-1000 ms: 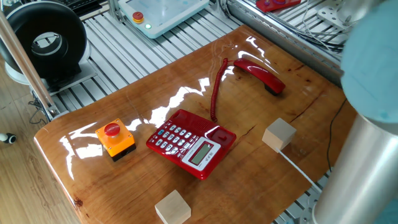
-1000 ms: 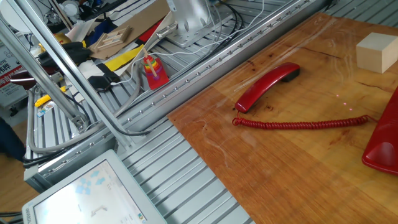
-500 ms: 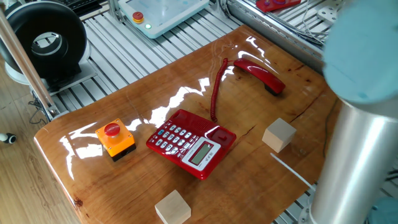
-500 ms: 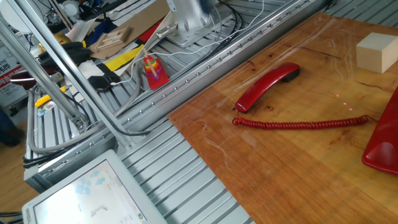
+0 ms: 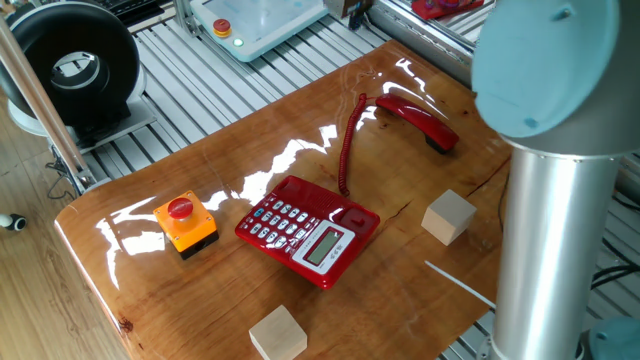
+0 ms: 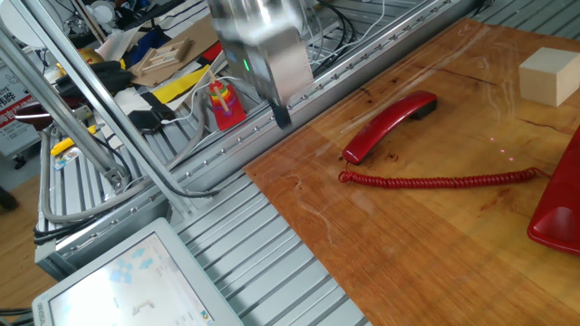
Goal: Place the handset of the telephone on the corresponding phone cradle
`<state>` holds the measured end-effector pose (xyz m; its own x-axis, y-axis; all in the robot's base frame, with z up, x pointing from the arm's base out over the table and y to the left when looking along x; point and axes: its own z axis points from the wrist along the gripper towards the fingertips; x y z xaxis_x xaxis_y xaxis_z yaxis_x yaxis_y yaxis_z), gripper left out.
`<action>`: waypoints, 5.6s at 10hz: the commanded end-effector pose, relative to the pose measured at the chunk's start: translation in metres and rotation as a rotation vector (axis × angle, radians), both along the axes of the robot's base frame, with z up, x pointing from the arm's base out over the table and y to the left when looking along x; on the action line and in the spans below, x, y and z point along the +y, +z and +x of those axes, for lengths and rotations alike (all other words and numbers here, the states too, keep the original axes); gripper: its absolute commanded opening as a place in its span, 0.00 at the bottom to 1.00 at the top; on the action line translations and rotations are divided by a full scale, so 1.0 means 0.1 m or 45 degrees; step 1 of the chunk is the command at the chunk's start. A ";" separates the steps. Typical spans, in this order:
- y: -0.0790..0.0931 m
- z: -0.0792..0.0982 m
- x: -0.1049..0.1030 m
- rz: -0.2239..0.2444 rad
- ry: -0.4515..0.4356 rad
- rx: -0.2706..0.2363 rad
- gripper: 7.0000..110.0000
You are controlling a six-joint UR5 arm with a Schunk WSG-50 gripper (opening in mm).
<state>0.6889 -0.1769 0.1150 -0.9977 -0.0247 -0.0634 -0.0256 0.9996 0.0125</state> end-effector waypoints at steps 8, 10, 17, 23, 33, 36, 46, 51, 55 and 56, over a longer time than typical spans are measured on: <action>-0.36 -0.26 0.01 -0.054 0.035 0.123 0.00; -0.35 -0.27 -0.13 -0.127 0.061 0.127 0.00; -0.35 0.07 0.03 -0.042 0.020 -0.048 0.00; -1.04 0.51 0.01 -0.017 0.080 -0.048 0.00; -0.99 -0.76 -0.39 0.006 0.158 0.123 0.79; -0.90 -1.00 -0.72 -0.073 0.000 0.167 0.79; -0.78 -0.89 -0.37 0.050 -0.282 0.002 1.00; -0.99 -0.88 -0.28 0.050 -0.222 0.009 0.79; -0.99 -0.82 -0.42 -0.027 -0.103 -0.029 0.79; -0.99 -0.83 -0.46 -0.045 -0.087 -0.026 0.79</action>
<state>0.6038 -0.2141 0.0164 -0.9941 0.0826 -0.0707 0.0821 0.9966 0.0095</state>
